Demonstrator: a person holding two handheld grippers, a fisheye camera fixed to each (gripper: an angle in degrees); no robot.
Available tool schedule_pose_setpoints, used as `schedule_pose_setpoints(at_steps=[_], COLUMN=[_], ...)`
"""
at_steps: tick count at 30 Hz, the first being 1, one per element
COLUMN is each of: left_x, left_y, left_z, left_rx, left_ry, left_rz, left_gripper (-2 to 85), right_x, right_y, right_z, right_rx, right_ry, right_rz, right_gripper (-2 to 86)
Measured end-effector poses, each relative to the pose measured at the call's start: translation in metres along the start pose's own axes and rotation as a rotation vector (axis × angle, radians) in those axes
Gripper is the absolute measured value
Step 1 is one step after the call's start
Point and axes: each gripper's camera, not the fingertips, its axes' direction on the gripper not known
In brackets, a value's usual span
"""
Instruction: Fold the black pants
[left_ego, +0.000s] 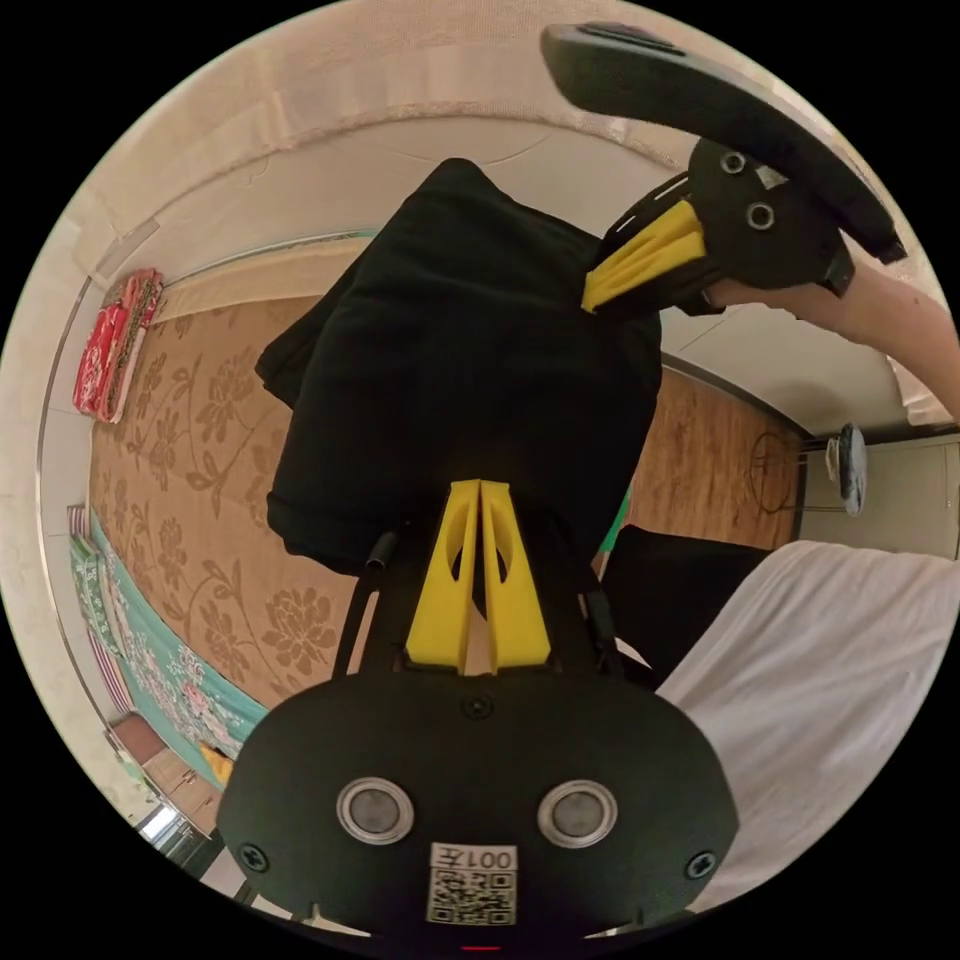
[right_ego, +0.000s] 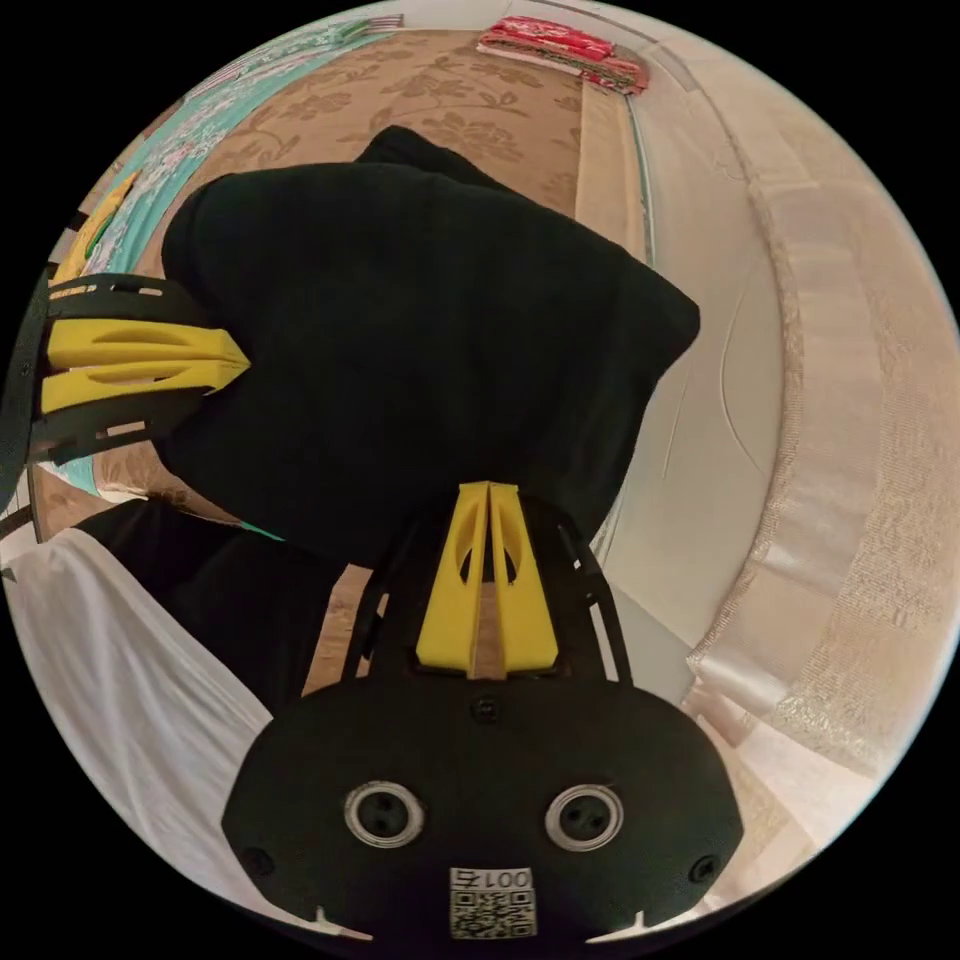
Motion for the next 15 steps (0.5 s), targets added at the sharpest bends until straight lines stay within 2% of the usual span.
schedule_pose_setpoints(at_steps=[3,6,8,10,15], left_x=[0.015,0.035,0.049,0.064,0.076], left_y=[0.008,0.021,0.037,0.071,0.162], left_z=[-0.015,-0.034,-0.056,-0.099,-0.184], left_rx=[-0.029,-0.032,0.015,0.122,0.236], left_ry=[-0.005,-0.037,-0.087,-0.119,-0.106], left_rz=[0.015,0.022,0.013,-0.045,-0.198], left_gripper=[-1.0,-1.0,-1.0,-1.0,-1.0], right_x=[-0.022,-0.047,-0.070,-0.086,-0.128], right_y=[0.018,0.046,0.073,0.085,0.090], right_z=[-0.012,-0.029,-0.045,-0.053,-0.074], right_rx=[0.076,0.244,0.404,0.469,0.592], right_ry=[0.059,0.130,0.211,0.245,0.220], right_rz=[0.053,0.133,0.171,0.177,0.166], right_gripper=[-0.1,-0.1,-0.1,-0.1,-0.1])
